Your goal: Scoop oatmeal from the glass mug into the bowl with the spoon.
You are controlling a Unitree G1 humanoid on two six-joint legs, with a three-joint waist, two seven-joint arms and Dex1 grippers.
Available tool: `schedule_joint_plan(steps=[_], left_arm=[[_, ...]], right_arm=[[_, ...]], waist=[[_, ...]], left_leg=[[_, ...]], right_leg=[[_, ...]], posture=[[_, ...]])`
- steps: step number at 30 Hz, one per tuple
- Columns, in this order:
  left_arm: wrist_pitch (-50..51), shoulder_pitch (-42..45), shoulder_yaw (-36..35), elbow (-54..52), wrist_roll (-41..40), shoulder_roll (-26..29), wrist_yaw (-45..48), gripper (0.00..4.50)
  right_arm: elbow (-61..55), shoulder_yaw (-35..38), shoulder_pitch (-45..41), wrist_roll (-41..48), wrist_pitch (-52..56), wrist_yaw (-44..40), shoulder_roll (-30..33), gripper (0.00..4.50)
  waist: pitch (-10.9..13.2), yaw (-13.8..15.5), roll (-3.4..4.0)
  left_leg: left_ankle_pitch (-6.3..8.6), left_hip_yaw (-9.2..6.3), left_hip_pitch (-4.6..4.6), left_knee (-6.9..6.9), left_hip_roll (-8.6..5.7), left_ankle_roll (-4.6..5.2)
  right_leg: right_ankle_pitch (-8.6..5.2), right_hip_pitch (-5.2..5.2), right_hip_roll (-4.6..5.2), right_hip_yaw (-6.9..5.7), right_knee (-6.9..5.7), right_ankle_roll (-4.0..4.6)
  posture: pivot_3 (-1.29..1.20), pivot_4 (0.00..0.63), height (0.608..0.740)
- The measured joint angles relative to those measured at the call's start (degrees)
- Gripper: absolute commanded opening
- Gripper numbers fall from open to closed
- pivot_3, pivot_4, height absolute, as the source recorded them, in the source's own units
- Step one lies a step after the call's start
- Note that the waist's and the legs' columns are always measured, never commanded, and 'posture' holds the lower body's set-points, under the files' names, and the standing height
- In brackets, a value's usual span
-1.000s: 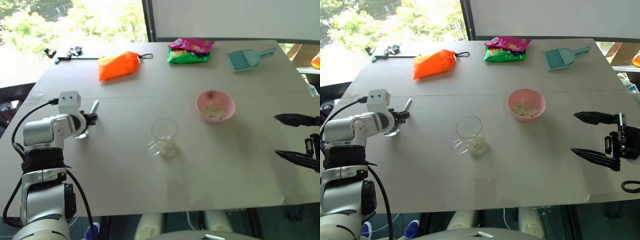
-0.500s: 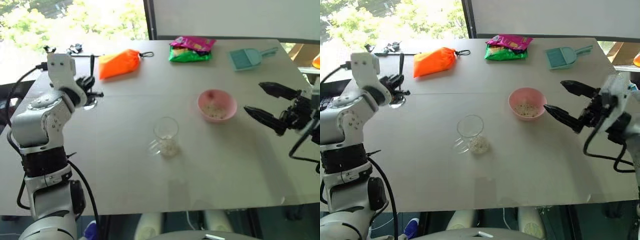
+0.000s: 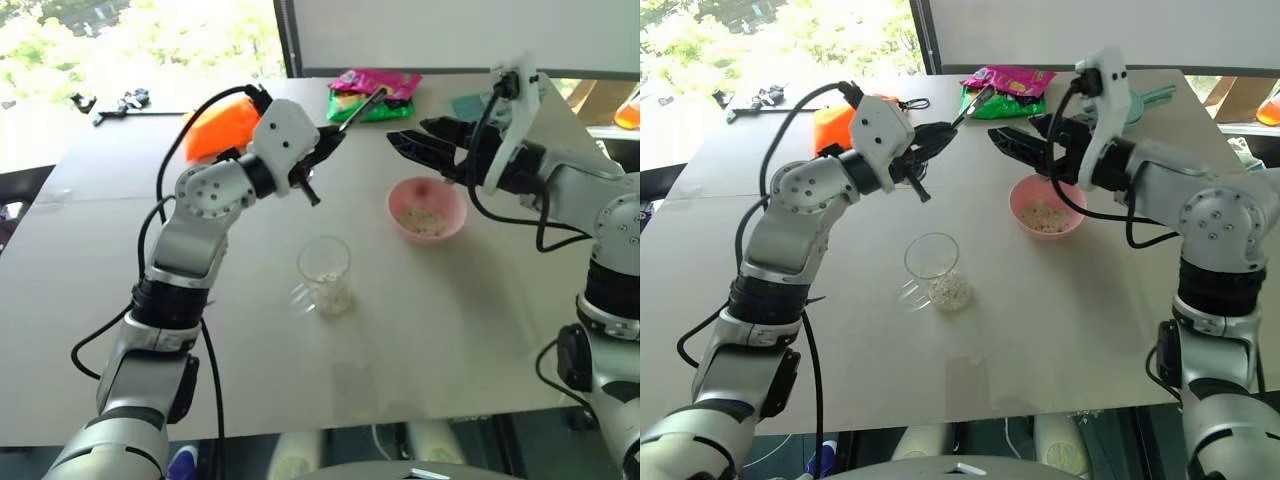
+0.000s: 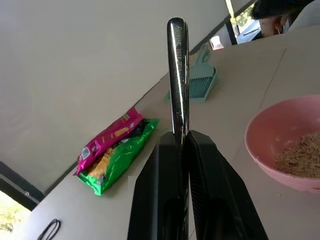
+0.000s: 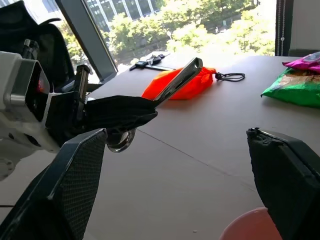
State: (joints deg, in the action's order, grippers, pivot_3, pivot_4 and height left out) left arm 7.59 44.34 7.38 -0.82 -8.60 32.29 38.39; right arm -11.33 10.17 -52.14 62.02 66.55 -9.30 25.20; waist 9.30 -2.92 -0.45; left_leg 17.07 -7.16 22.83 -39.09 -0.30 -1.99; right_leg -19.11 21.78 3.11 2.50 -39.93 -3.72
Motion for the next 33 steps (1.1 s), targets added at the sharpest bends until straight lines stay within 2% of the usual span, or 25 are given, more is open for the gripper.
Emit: schedule_joint_plan(steps=[3,10,13,20,21,30,33], left_arm=[[-2.6,2.0,-0.1,-0.1,-0.1,-1.4,1.7,0.02],[-1.5,2.0,-0.1,-2.4,-0.9,-2.4,4.2,0.02],[-0.5,1.9,-0.1,-3.2,-1.2,-2.5,4.6,0.00],[1.0,1.2,-0.2,-4.0,-1.7,-2.6,4.9,0.00],[1.3,1.1,-0.3,-4.1,-1.7,-2.6,4.9,0.00],[4.3,0.7,-0.6,-4.9,-2.9,-3.2,4.9,0.00],[13.6,0.3,-4.3,-6.7,-11.7,-3.7,5.5,1.18]], right_arm=[[3.7,1.6,-3.5,1.3,1.9,5.1,-2.9,4.50],[5.0,3.3,-5.1,2.5,1.9,7.2,-5.9,4.50],[5.1,3.5,-6.1,2.7,1.5,7.1,-6.1,3.69],[5.3,3.7,-6.1,3.2,1.8,6.4,-6.1,0.25],[5.2,3.7,-6.3,4.0,2.1,5.9,-6.2,0.08],[7.1,4.0,-6.9,5.1,3.3,5.6,-5.7,0.08],[9.1,4.1,-7.8,5.3,3.2,6.4,-5.8,0.00]], waist=[[0.0,0.0,0.00],[0.0,-1.3,0.06],[0.0,-1.8,0.08],[0.0,-2.2,0.08],[0.0,-2.3,0.11],[0.1,-2.5,0.13],[0.1,-2.7,0.13]], left_leg=[[0.00,-0.09,0.00,-0.05,-0.04,0.00],[-0.01,-0.10,-0.01,-0.05,-0.03,0.01],[-0.01,-0.12,-0.02,-0.06,-0.03,0.01],[-0.01,-0.12,-0.02,-0.08,-0.03,0.02],[-0.01,-0.11,-0.02,-0.08,-0.03,0.02],[-0.01,-0.11,-0.02,-0.10,-0.04,0.02],[-0.01,-0.12,-0.02,-0.10,-0.01,0.02]], right_leg=[[0.00,-0.03,0.01,-0.05,-0.02,0.00],[0.00,-0.01,-0.01,-0.04,-0.09,0.00],[0.00,-0.02,-0.02,-0.04,-0.12,0.00],[0.00,-0.02,-0.02,-0.04,-0.13,0.00],[0.00,-0.02,-0.02,-0.03,-0.13,0.00],[0.00,-0.02,-0.02,-0.03,-0.15,0.00],[0.00,-0.01,-0.03,-0.02,-0.16,0.00]], posture=[[0.00,0.150,0.740],[0.00,0.150,0.740],[0.00,0.150,0.740],[0.00,0.150,0.740],[0.00,0.150,0.740],[0.00,0.150,0.740],[0.00,0.150,0.740]])
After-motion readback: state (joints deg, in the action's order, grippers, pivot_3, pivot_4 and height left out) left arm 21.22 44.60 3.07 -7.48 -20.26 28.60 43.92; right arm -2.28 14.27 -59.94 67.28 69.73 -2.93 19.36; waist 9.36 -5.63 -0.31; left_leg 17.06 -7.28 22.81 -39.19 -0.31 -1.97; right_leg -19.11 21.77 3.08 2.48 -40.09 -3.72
